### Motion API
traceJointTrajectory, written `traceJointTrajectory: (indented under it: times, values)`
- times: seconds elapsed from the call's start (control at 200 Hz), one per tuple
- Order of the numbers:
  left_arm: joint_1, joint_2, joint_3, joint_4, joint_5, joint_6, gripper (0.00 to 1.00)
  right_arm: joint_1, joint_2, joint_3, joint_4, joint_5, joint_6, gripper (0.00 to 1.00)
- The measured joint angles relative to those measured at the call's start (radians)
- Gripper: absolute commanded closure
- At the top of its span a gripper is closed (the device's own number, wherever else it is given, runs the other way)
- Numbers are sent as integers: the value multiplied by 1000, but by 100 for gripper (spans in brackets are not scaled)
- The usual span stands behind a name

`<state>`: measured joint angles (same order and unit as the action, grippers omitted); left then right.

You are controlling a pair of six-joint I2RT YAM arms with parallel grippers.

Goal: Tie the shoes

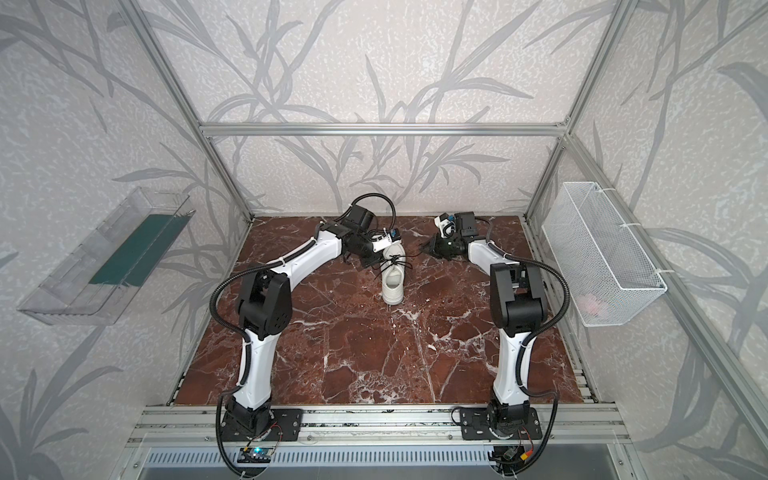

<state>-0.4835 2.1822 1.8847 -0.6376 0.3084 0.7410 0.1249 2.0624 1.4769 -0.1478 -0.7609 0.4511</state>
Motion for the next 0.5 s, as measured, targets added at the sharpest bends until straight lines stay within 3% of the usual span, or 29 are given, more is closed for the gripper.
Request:
traceJointTrajectory:
  times: [0.215,0.34,0.5]
  values:
    - [-1,22,14,-43,13,8,64,0,15,18,-7,-1,-1,100]
    - [-1,43,39,-55,18,14,84,0,17,21,-12,-2,-6,100]
    - [-1,70,86,-81,18,17,95,-4,19,28,-16,-5,-11,100]
